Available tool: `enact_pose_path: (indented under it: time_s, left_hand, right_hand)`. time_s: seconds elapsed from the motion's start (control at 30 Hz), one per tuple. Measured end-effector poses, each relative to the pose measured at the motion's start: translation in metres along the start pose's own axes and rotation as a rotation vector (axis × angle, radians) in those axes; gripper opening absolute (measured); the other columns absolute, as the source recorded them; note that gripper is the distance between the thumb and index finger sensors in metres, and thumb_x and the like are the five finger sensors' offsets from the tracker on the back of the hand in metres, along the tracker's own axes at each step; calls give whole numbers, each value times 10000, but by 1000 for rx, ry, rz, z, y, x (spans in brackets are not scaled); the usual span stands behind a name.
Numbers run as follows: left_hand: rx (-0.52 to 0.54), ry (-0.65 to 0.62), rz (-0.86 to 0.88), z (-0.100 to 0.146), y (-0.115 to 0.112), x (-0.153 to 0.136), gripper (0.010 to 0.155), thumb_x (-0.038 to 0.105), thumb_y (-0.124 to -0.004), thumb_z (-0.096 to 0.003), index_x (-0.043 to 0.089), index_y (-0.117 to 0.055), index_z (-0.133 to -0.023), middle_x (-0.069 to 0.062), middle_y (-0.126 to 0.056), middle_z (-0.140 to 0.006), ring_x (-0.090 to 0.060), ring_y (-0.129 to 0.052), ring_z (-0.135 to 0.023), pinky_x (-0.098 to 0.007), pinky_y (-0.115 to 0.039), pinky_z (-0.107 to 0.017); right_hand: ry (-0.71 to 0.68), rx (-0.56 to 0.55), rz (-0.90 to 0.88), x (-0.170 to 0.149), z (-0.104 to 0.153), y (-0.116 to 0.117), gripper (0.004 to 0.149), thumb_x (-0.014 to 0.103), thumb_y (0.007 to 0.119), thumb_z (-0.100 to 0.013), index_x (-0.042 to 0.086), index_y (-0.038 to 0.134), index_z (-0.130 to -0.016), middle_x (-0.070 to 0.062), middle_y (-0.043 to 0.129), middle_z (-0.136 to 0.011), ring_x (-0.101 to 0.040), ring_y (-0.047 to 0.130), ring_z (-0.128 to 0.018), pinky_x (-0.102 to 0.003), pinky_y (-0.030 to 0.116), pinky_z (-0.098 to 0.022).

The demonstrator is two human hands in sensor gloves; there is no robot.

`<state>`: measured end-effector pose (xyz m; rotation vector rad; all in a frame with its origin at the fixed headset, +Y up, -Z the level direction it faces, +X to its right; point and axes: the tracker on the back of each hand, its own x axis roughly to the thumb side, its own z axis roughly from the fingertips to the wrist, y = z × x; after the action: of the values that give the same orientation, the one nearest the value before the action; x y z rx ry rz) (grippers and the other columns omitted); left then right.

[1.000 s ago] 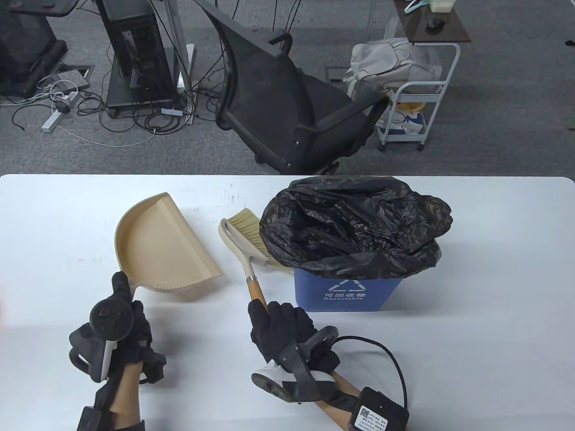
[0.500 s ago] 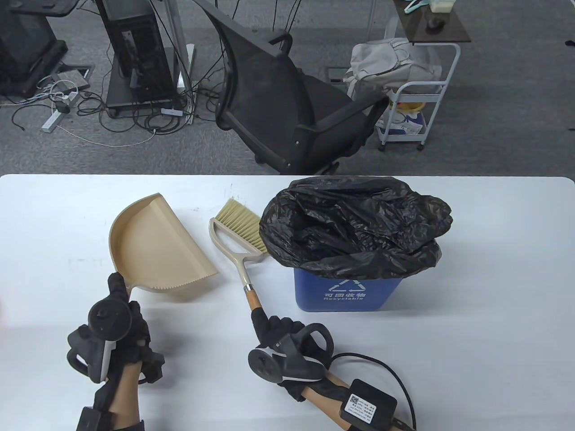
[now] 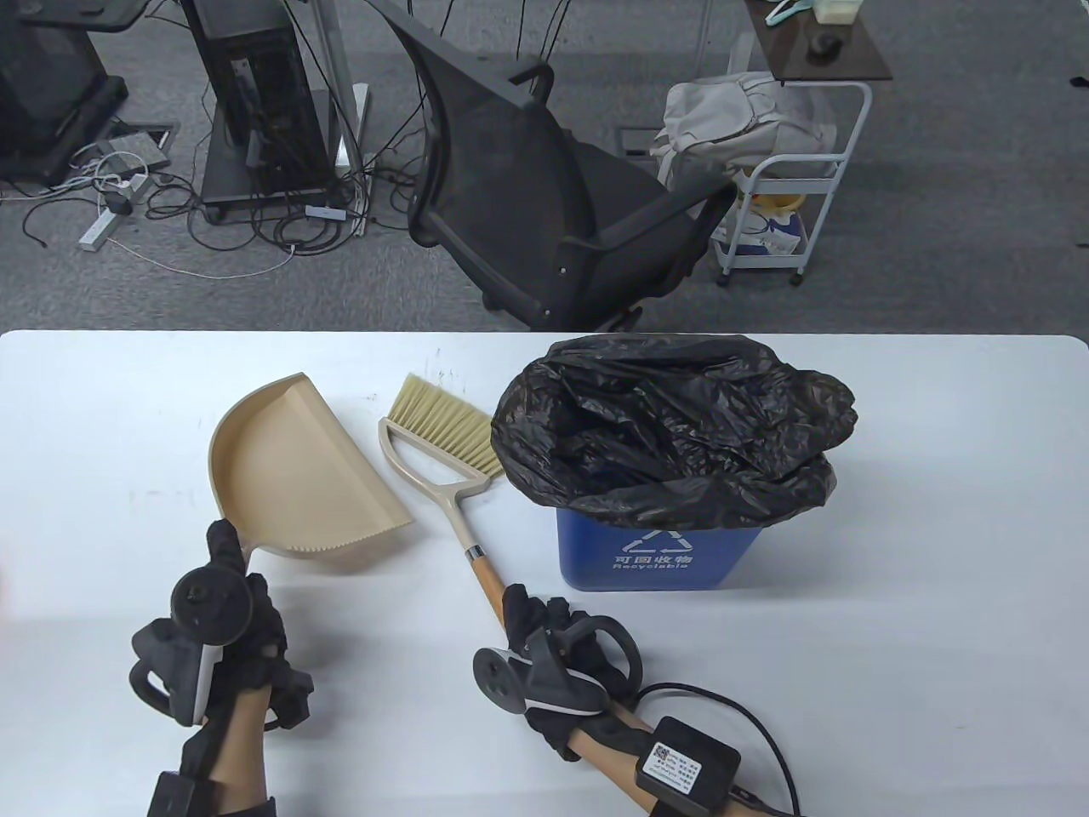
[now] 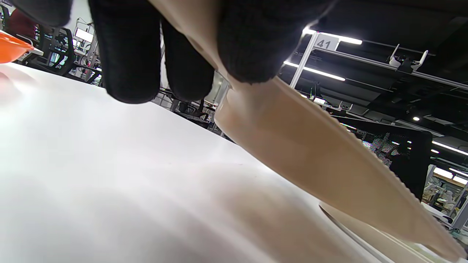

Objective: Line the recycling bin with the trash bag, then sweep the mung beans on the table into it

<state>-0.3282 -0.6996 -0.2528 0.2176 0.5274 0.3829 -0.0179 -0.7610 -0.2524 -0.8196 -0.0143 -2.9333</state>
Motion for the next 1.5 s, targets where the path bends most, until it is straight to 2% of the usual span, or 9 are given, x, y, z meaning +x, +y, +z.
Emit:
enact_pose_path:
  time_s: [0.27,0.7,0.83,1.2,1.5]
  left_hand:
    - [-4,8,-1,0,0,0,677,189,-872,-499,197,-604,-1121,-248,-898,-970,-613,-921,-795,-871,-509,-617]
    - [-4,14,-5,1,0,-1,677,189,-871,-499,197,-604,-1121,-249,-899,-969,-613,-921,-796,-872,-506,-618]
    - [-2,16,-6,1,0,-1,678,189,-871,-499,195,-603,-1122,-249,-898,-970,-615,-921,-795,-874,-505,-615]
    - [19,25,-6,3,0,-1,677,192,-871,-498,188,-605,-1121,-251,-902,-964,-615,-924,-789,-872,-510,-613]
    - [96,75,-17,4,8,7,669,190,-866,-498,159,-615,-1118,-260,-899,-958,-631,-915,-783,-868,-515,-612]
  right_hand:
    - [-35,42,42,8,-1,3,809,374,829,-481,-98,545,-1074,-262,814,-938,-524,871,-841,-632,789,-528]
    - [-53,106,-2,6,-1,5,834,398,764,-507,-76,438,-1110,-311,679,-1026,-590,760,-889,-665,730,-557]
    - [-56,71,-36,3,1,-3,847,438,755,-504,-51,441,-1120,-355,639,-1038,-619,726,-896,-681,710,-561]
    - [-69,-101,-132,-16,26,-50,852,474,730,-502,-41,462,-1125,-384,636,-1036,-642,710,-894,-692,695,-563]
    - [-82,-139,-142,-43,61,-57,841,467,732,-503,-45,481,-1121,-380,653,-1030,-637,716,-893,-693,695,-561]
